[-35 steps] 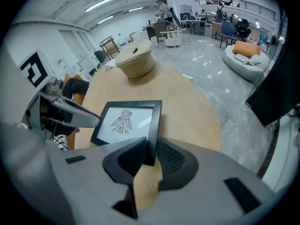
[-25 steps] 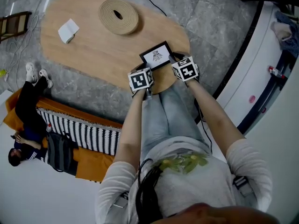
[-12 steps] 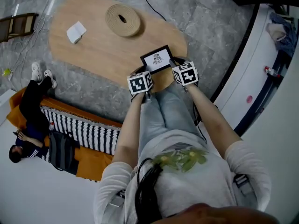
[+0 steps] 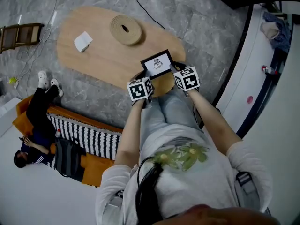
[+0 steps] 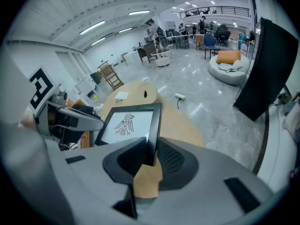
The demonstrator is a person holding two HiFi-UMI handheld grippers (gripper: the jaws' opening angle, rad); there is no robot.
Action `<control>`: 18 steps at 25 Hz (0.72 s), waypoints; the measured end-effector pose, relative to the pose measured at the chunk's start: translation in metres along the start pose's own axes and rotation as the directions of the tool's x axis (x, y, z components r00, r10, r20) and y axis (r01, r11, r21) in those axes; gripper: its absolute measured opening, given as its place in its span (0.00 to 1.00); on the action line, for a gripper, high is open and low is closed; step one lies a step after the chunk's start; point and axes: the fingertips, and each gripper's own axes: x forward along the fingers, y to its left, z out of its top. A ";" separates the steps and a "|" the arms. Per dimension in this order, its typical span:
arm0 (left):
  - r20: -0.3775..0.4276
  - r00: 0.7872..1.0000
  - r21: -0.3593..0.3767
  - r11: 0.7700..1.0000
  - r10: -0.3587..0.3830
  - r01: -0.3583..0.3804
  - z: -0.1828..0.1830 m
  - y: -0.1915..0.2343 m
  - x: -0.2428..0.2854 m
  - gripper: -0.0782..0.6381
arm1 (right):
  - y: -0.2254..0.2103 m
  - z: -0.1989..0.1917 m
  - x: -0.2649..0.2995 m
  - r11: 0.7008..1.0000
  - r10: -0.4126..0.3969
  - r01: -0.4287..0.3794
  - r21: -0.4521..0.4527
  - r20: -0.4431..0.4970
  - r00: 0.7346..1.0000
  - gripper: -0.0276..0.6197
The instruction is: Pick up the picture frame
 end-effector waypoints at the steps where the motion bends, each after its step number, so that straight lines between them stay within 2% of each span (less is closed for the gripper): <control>1: 0.005 1.000 0.000 1.000 -0.004 0.004 0.001 -0.001 -0.005 0.19 | 0.002 0.002 -0.004 1.000 -0.001 0.001 0.003 0.005 1.000 0.17; 18: 0.113 0.992 0.047 0.998 -0.057 0.052 0.036 -0.018 -0.079 0.19 | 0.037 0.042 -0.066 1.000 -0.022 0.021 0.014 0.093 0.995 0.17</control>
